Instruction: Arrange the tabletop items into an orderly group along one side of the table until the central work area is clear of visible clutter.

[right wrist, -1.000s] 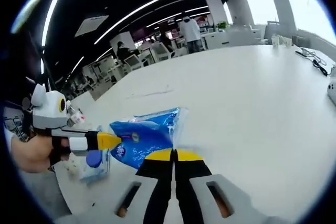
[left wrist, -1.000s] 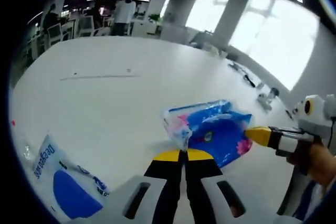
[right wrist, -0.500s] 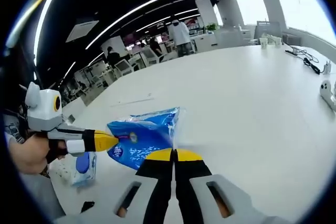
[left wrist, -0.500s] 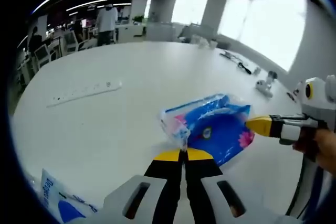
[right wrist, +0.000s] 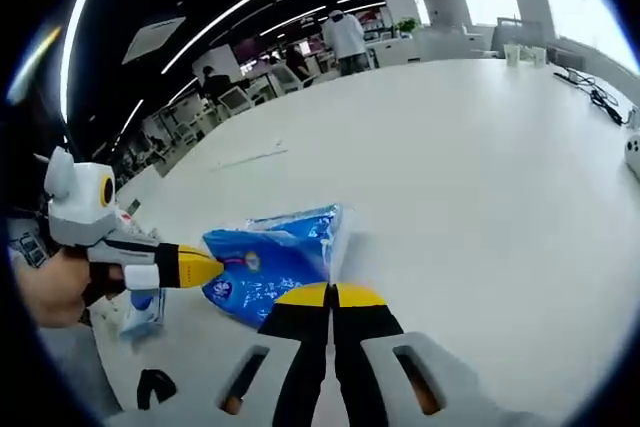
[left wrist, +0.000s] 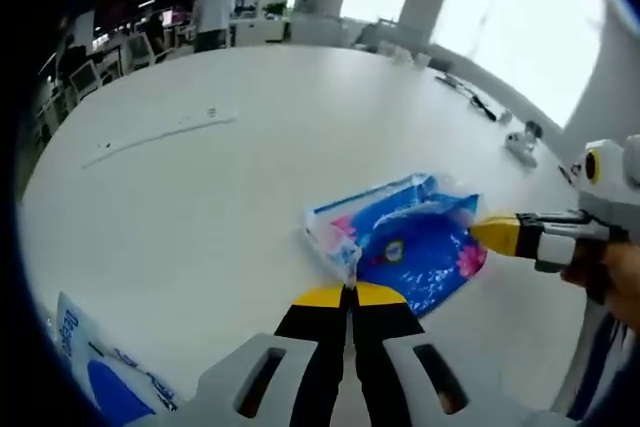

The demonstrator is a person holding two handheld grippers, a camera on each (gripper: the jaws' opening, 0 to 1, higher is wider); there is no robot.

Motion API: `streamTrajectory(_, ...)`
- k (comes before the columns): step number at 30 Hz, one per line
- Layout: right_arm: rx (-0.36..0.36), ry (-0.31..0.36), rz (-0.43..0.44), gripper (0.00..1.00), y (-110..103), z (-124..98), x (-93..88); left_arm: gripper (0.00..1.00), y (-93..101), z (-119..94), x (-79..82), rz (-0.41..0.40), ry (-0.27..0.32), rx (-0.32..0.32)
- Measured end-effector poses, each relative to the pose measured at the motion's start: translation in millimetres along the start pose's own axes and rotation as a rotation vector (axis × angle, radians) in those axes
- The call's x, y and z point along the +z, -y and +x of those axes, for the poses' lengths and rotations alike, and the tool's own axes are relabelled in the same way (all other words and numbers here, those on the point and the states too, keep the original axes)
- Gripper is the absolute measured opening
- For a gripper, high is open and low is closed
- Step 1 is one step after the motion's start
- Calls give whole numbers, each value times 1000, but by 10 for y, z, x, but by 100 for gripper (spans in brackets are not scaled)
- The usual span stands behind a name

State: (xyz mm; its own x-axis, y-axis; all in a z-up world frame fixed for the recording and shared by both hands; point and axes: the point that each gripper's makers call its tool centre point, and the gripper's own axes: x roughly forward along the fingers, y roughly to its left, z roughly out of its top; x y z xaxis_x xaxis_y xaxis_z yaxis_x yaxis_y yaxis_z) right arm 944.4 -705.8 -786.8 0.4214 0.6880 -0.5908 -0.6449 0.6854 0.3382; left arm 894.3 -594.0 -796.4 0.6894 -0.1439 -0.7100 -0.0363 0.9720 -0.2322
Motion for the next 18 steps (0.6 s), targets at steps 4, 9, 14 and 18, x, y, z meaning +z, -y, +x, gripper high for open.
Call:
streamTrajectory(4, 5, -9, -4, 0, 43, 34, -62, 0, -1, 31, -58, 4, -8, 0)
streamTrajectory(9, 5, -27, 10, 0, 103, 47, -145, 0, 0, 49, -79, -7, -8, 7)
streamTrajectory(14, 7, -34, 25, 0, 121, 61, -196, 0, 10, 54, -105, -7, -7, 11)
streamTrajectory(18, 9, -45, 7, 0, 134, 93, -217, 0, 3, 54, -115, -1, -5, 16)
